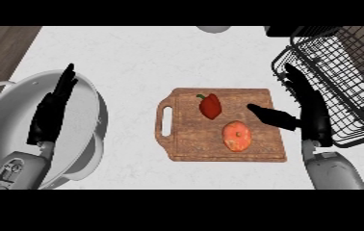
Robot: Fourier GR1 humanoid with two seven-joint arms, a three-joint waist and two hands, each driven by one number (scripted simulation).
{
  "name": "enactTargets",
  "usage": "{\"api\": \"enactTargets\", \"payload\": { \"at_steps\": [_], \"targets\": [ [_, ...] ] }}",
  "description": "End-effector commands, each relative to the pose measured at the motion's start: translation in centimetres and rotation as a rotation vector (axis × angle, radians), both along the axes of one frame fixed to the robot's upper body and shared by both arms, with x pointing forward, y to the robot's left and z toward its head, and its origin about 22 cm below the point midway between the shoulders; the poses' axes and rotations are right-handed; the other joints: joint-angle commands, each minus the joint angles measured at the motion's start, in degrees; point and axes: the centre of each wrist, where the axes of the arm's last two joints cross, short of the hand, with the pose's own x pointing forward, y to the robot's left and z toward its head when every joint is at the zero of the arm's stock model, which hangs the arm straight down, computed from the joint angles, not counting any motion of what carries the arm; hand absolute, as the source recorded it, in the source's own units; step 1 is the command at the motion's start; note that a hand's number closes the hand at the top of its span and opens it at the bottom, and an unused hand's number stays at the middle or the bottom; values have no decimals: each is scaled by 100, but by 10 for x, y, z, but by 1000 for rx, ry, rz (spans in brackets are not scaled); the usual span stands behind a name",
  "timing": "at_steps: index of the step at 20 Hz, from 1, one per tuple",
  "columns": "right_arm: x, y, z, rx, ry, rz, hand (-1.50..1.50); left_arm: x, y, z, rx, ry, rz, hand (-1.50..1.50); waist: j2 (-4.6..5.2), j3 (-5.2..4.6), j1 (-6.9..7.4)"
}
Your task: Pick the bell pepper from the cutting board and place it in the tiered basket
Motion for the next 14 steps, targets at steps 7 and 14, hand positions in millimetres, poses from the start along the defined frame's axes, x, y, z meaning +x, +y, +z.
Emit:
{"api": "enactTargets", "payload": {
  "at_steps": [7, 14],
  "targets": [
    [36, 37, 83, -394, 371, 282, -150, 6, -5, -9, -8, -3, 6, 0, 45, -11, 70],
    [71, 93, 90, -355, 497, 240, -150, 0, -2, 3, 2, -8, -11, 0, 40, 4, 79]
  ]
}}
